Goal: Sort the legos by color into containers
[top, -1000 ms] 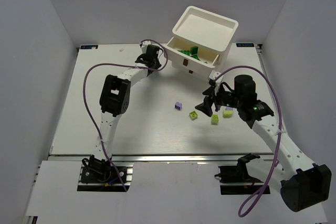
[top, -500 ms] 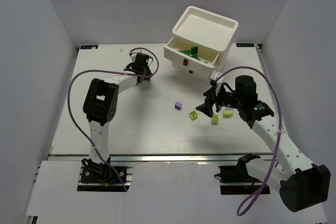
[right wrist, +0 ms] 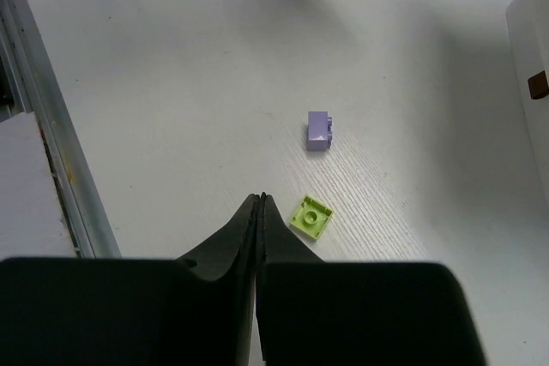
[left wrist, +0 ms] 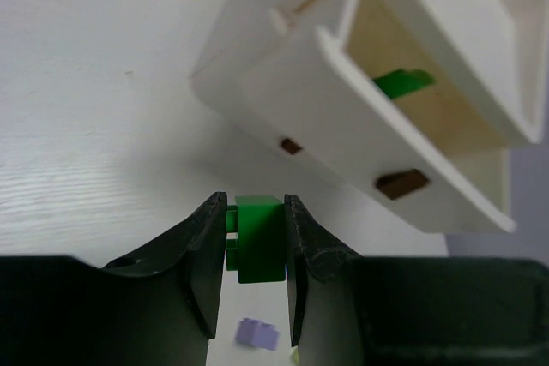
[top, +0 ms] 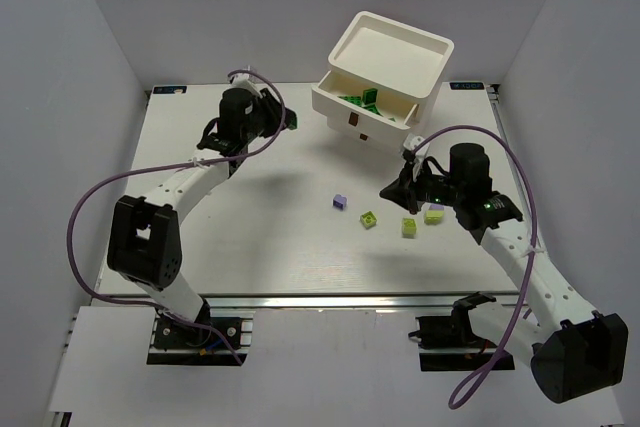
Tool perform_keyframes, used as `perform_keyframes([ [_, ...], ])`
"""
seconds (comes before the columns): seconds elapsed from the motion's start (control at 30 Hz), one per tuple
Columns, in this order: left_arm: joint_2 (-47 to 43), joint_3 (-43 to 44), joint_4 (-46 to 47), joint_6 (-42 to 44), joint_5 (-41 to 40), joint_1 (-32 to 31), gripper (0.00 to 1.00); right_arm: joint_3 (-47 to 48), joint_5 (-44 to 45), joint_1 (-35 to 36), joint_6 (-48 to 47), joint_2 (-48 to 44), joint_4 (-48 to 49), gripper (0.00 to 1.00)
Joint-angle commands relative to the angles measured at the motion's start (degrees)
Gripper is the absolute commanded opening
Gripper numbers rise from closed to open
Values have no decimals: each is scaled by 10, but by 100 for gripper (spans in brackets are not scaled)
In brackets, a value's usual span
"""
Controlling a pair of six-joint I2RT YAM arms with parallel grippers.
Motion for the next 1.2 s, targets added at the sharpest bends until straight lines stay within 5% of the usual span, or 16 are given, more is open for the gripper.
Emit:
perform_keyframes([
  [0.0,-17,35,61,-31,131,-9,0,5,-4,-6,12,-1,17,0],
  [0.3,54,113,158,-158,182,-19,0,-8,3,-11,12,-12,32,0],
  [0.6,162,223,164,-215,138,-31,0,-10,-8,-18,13,-14,33,0],
  [0.8,222,297,147,-229,131,-41,21,-14,-24,-23,10,-19,33,0],
  [0.93,239,332,127,-228,131,-41,53,-13,-33,-25,5,-18,32,0],
  [1.03,238,336,124,-226,129,-41,63,-14,-47,-26,-7,-13,26,19],
  [1.07,235,336,125,-224,131,-41,63,-13,-55,-25,-11,-12,20,38],
  [1.17,226,344,120,-209,136,-41,62,-5,-82,-26,-45,-6,0,55],
])
